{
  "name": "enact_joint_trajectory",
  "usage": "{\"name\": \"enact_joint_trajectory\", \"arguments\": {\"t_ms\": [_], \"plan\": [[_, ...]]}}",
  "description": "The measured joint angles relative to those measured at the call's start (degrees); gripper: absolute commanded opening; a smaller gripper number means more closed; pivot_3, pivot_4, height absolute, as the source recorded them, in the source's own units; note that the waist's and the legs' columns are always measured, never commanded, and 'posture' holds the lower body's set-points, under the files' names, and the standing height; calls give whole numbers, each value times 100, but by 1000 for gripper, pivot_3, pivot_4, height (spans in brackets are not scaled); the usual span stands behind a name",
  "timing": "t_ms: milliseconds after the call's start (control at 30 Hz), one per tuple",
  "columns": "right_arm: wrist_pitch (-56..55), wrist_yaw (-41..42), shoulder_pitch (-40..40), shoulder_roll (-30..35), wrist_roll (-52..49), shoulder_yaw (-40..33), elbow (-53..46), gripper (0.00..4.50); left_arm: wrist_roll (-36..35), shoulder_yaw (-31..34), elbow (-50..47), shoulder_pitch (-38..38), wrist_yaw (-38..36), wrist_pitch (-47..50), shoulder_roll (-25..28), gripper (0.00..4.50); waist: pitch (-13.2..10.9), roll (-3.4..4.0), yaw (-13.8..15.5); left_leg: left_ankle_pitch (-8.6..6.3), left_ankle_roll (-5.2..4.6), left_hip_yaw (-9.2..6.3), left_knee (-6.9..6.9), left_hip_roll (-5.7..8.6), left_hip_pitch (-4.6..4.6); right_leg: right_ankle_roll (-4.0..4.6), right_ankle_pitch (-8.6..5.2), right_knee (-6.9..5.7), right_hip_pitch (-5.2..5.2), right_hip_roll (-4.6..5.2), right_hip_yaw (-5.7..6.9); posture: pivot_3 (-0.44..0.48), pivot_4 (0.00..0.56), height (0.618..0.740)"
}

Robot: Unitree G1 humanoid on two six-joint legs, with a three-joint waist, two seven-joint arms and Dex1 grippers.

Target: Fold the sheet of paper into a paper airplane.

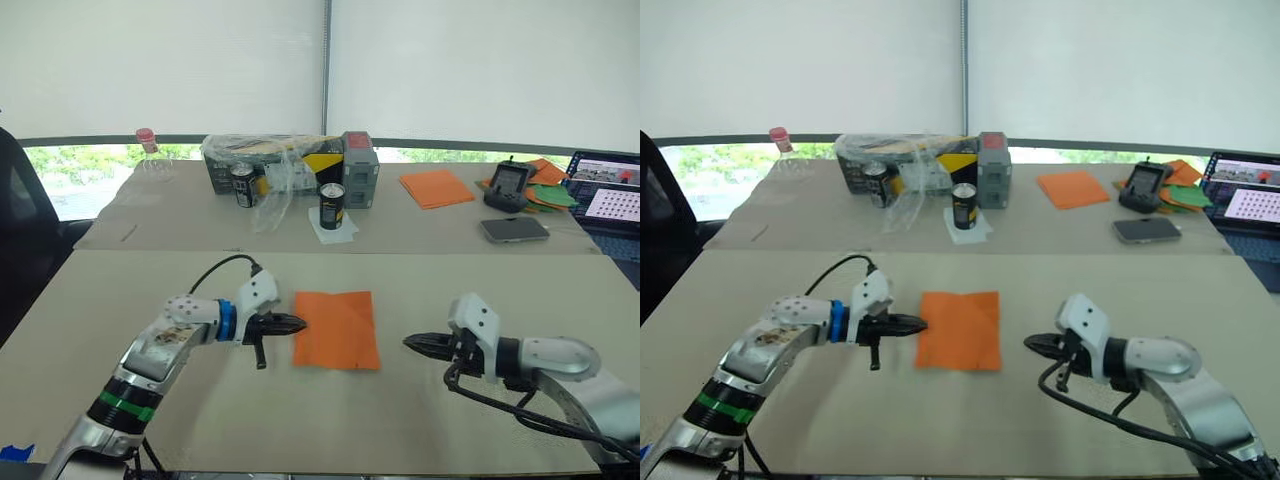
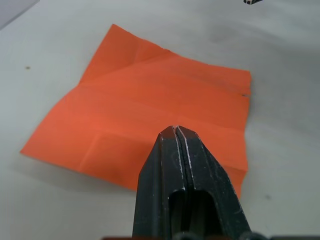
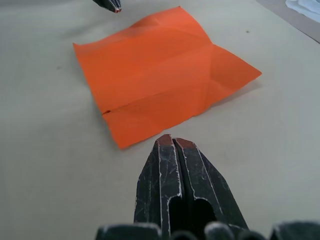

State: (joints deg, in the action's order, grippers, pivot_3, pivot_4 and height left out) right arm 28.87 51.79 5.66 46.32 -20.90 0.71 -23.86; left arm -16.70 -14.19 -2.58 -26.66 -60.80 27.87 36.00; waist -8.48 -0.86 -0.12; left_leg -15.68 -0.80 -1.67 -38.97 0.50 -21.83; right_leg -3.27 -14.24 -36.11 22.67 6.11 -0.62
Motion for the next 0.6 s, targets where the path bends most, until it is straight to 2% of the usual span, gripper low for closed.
{"name": "enact_joint_trajectory", "arguments": {"t_ms": [300,600], "plan": [[-221,58,1001,-242,528,655,719,27,693,-494,627,-283,210,-46,-374,0,0,-1,-50,0,0,2,-1,1,-15,0,0,-4,19,-1,-3,0,150,740],[-719,-78,1911,-626,1353,1150,2016,27,982,-635,244,-145,433,181,-429,0,1,1,-54,1,1,10,-3,1,-8,-2,1,-11,19,-1,-12,0,150,740]]}}
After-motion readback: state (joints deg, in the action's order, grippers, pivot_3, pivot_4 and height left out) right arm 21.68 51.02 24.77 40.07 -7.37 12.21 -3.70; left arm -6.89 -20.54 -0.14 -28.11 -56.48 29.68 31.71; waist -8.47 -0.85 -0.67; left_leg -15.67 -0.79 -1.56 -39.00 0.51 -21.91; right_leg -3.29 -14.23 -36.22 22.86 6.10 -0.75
